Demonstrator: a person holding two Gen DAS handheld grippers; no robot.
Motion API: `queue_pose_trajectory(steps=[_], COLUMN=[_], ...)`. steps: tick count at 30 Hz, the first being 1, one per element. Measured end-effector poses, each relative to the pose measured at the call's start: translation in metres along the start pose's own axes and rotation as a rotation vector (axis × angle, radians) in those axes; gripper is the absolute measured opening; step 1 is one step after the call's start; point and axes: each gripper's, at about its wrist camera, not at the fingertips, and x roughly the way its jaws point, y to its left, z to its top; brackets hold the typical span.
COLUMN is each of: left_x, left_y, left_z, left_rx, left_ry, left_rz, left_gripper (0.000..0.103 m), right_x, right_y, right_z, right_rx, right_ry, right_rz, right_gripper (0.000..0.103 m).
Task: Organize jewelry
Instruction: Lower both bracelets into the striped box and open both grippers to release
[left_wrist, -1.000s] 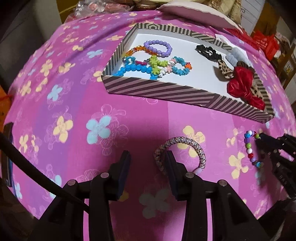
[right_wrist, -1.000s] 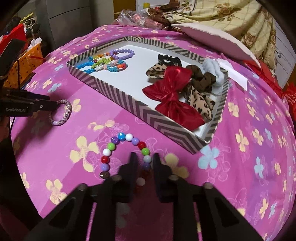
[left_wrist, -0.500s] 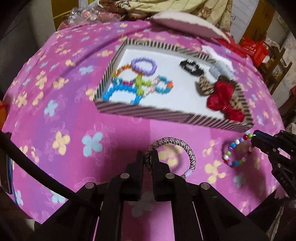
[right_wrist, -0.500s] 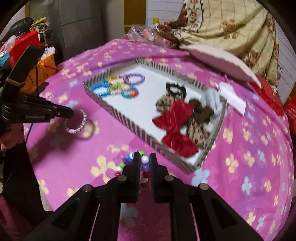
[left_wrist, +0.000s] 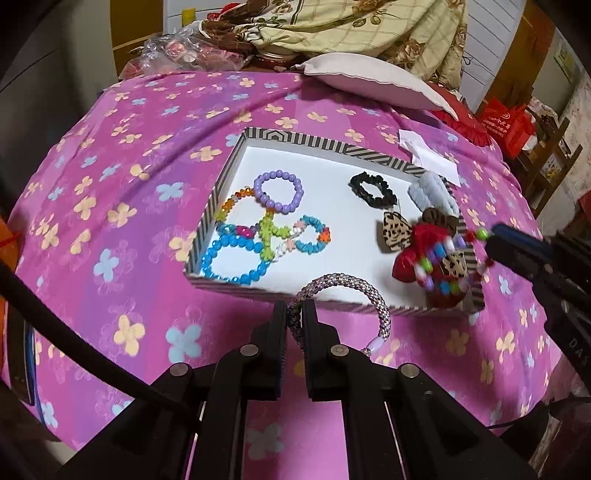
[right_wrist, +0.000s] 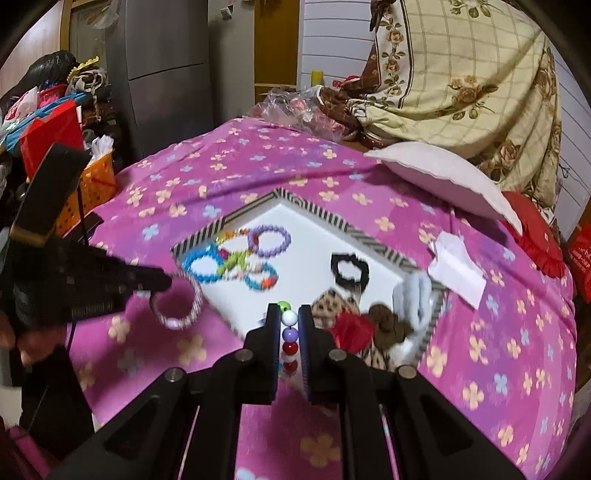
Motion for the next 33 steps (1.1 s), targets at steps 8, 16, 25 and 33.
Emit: queue_pose_trajectory(steps=[8,16,25,33], left_x=[0.026,0.058,0.079,0.092], left_y=[-0.006,-0.002,-0.007,-0.014], left_z=[0.015,0.019,0.026,0.023], left_rx=[-0.025,-0.044,-0.040,-0.020], left_ry=[0.020,0.066,0.088,0.092], left_rz=[0.002,0.022,0.022,0.054], left_gripper=[0.011,0.011,0.011,0.011], right_x=[0.054,0.120,0.172,0.165], right_y=[-0.004,-0.017,-0.064,-0.074], right_z=[0.037,0.044,0.036,0.028], right_rx=[0.035,0.115,0.236,0.292], right_ry=[0.042,0.128,0.196,0.167], right_rz=[0.041,0.111,0.036,0.057], right_gripper=[0.009,0.009,0.010,0.016])
